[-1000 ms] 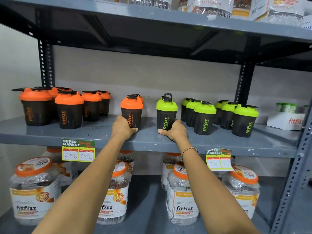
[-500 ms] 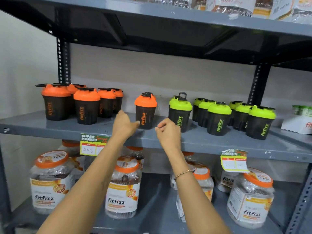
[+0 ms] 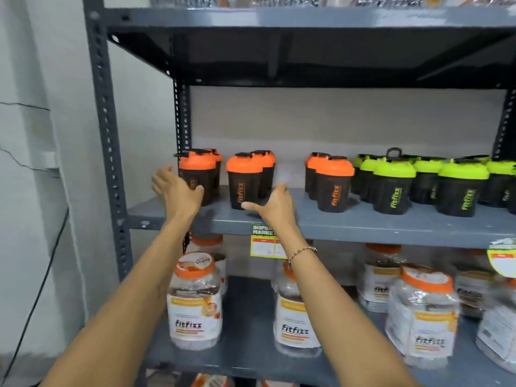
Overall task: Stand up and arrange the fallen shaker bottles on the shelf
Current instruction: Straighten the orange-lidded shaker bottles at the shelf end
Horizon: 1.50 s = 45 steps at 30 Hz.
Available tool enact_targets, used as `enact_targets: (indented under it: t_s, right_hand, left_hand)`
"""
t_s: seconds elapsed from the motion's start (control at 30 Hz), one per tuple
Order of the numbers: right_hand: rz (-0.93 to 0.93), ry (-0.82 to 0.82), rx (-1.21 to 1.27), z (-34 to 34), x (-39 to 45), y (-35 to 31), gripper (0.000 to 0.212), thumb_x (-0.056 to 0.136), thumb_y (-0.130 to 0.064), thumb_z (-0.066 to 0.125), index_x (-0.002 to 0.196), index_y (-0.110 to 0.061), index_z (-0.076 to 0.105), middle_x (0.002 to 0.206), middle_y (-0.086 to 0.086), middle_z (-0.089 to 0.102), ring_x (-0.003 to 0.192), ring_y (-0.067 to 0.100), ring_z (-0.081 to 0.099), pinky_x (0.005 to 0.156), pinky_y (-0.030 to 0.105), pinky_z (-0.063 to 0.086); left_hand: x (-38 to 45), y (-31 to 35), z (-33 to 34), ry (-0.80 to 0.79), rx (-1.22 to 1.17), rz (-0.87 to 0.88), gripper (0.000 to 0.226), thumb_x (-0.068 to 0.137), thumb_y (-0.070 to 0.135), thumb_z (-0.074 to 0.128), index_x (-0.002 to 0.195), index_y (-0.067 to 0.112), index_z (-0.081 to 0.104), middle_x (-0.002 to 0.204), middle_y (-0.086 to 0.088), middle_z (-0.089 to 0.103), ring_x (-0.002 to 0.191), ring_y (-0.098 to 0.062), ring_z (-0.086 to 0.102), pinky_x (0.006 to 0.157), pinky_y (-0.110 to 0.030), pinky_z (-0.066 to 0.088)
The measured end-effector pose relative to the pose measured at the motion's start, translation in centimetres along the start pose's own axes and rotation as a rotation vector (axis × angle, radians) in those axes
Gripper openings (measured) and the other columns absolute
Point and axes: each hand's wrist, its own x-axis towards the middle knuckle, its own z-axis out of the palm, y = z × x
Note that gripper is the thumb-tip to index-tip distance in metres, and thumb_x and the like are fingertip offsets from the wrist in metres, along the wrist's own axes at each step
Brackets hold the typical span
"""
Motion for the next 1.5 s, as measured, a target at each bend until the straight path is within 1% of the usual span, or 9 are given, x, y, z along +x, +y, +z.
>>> enact_targets:
  t_s: [0.1,0.2,0.27,0.37,0.43,0.6,0.77,1.13,1.5]
  right_hand:
    - [0.07,-0.064,0.008,1.4,0.6,-1.9,0.093,0.061,-0.042,0.085,0.126,0.002,0.035,0.132,0.019,0.048,0.122,0.037,0.048,0.097,0.044,0.043]
    - [0.128,-0.118,-0.016,2.8,1.5,-3.2,0.1,0.06,-0.038,0.086,0.13,0.003,0.029,0.138,0.021,0.045,0.128,0.038,0.044,0.104,0.046,0.041]
    - [0.147,-0.107,-0.026,3.5,2.0,-3.5,0.096,0.062,-0.036,0.086,0.129,0.002,0.028,0.137,0.022,0.046,0.128,0.038,0.044,0.104,0.047,0.041]
    - [0.164,-0.064,-0.034,3.7,2.5,-3.1,0.087,0.065,-0.032,0.085,0.125,0.001,0.031,0.134,0.022,0.049,0.125,0.039,0.047,0.103,0.047,0.042]
    - [0.183,-0.044,-0.038,3.2,2.6,-2.4,0.085,0.065,-0.031,0.085,0.125,0.001,0.033,0.133,0.021,0.051,0.125,0.039,0.047,0.102,0.048,0.043]
    - [0.204,0.002,-0.076,1.6,2.6,-0.6,0.081,0.067,-0.034,0.083,0.123,-0.001,0.035,0.129,0.02,0.053,0.121,0.038,0.05,0.098,0.047,0.045]
    - [0.148,-0.011,-0.112,1.9,2.2,-0.2,0.077,0.069,-0.041,0.08,0.12,-0.004,0.036,0.125,0.018,0.056,0.117,0.037,0.054,0.094,0.046,0.047]
    - [0.146,0.025,-0.238,2.6,1.8,-0.7,0.075,0.072,-0.05,0.074,0.12,-0.005,0.038,0.123,0.017,0.059,0.115,0.036,0.055,0.088,0.045,0.047]
    - [0.145,-0.013,-0.298,2.7,1.9,-0.9,0.076,0.075,-0.055,0.068,0.122,-0.005,0.037,0.125,0.018,0.059,0.117,0.036,0.054,0.091,0.046,0.046]
  left_hand:
    - [2.2,-1.1,0.4,-0.217,-0.012,-0.134,0.098,0.069,0.026,0.083,0.14,-0.002,0.022,0.144,-0.022,0.03,0.135,-0.037,0.028,0.112,-0.045,0.027]
    - [2.9,-1.8,1.3,-0.391,-0.042,-0.173,0.096,0.065,0.03,0.086,0.134,0.0,0.025,0.136,-0.019,0.041,0.126,-0.035,0.043,0.101,-0.044,0.039]
    - [2.7,-2.4,1.9,-0.431,-0.039,-0.152,0.091,0.068,0.032,0.083,0.131,0.0,0.027,0.132,-0.019,0.048,0.121,-0.035,0.049,0.096,-0.045,0.043]
    - [2.0,-3.1,2.7,-0.353,0.101,-0.096,0.076,0.075,0.038,0.076,0.129,0.002,0.034,0.126,-0.018,0.054,0.115,-0.037,0.054,0.089,-0.046,0.046]
    - [1.5,-3.2,2.9,-0.304,0.174,-0.07,0.069,0.079,0.038,0.072,0.128,0.004,0.037,0.126,-0.018,0.055,0.115,-0.037,0.055,0.09,-0.046,0.046]
    - [1.4,-3.1,3.1,-0.301,0.233,-0.053,0.069,0.083,0.037,0.068,0.131,0.0,0.035,0.128,-0.021,0.054,0.117,-0.038,0.053,0.09,-0.047,0.045]
    - [1.3,-3.1,2.9,-0.304,0.232,-0.049,0.067,0.082,0.038,0.069,0.129,0.002,0.037,0.126,-0.02,0.056,0.116,-0.037,0.054,0.09,-0.046,0.045]
    - [1.1,-3.1,2.4,-0.313,0.195,-0.034,0.067,0.081,0.038,0.07,0.129,0.004,0.037,0.124,-0.018,0.056,0.114,-0.035,0.054,0.088,-0.047,0.048]
    - [1.1,-2.8,2.3,-0.311,0.2,-0.053,0.063,0.085,0.033,0.067,0.13,0.001,0.037,0.128,-0.02,0.054,0.119,-0.036,0.051,0.092,-0.047,0.045]
